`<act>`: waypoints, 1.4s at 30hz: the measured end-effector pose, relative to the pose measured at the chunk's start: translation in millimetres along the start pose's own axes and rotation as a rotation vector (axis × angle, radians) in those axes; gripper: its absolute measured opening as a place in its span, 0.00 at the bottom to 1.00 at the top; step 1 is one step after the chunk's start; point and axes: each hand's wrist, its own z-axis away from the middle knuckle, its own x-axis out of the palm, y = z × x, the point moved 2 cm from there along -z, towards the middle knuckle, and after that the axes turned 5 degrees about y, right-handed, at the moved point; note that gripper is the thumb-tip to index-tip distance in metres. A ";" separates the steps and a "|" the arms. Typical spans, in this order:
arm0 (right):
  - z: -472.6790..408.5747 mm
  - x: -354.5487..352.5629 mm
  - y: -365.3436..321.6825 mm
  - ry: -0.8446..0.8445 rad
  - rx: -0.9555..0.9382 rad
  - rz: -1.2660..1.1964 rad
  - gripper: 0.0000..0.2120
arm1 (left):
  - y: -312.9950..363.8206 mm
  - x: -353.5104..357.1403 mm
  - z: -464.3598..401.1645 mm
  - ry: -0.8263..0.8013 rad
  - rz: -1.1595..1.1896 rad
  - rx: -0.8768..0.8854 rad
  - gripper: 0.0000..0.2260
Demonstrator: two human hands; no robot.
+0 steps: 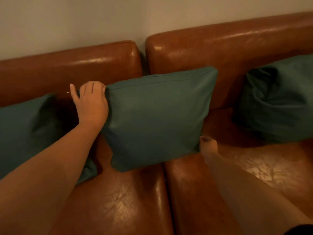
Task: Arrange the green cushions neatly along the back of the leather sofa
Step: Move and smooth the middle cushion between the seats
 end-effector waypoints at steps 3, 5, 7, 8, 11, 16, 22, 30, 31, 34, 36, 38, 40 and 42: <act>-1.3 -2.3 2.5 0.080 0.070 -0.202 0.07 | -1.2 1.0 0.1 0.013 0.005 -0.003 0.08; -2.7 -7.7 -0.4 0.108 0.173 -0.396 0.08 | -1.8 2.3 0.5 0.020 0.007 -0.001 0.09; 0.3 -8.1 -9.7 0.003 0.205 -0.422 0.12 | -2.4 3.3 0.7 0.017 0.008 0.000 0.09; 5.3 -7.4 -17.0 -0.075 0.198 -0.372 0.13 | -2.6 3.4 -0.1 0.014 0.006 -0.001 0.09; 7.1 -5.2 -22.6 -0.137 0.164 -0.278 0.10 | -2.9 3.0 -2.2 0.001 0.008 -0.014 0.09; -2.2 -9.9 -16.3 0.040 0.042 -0.216 0.12 | -3.6 1.6 -5.5 0.037 0.020 0.008 0.08; -6.7 -28.2 1.5 0.276 0.097 -0.107 0.13 | -4.5 0.4 -5.4 0.031 0.024 0.008 0.10; 82.0 10.7 -74.4 0.090 -1.182 0.381 0.27 | 40.2 16.2 109.0 -0.082 -0.033 0.496 0.30; 83.4 13.3 -75.8 0.075 -1.203 0.506 0.28 | 33.7 23.2 121.2 -0.118 -0.093 0.533 0.29; 67.6 4.1 -84.1 0.195 -0.960 0.662 0.31 | 8.2 25.9 117.1 -0.168 -0.164 0.404 0.28; 57.3 -8.2 -99.3 0.261 -0.729 0.642 0.35 | 0.1 13.9 97.7 -0.174 -0.160 0.255 0.29; 65.8 -15.2 -121.2 0.237 -0.877 0.644 0.33 | 6.9 0.5 76.2 -0.156 -0.109 0.199 0.29; 80.3 -12.6 -137.2 0.097 -1.215 0.747 0.28 | 29.3 -10.2 61.4 -0.152 -0.077 0.342 0.28; 86.9 -9.8 -143.3 -0.023 -1.358 0.902 0.27 | 52.7 -12.0 56.4 -0.201 -0.083 0.539 0.26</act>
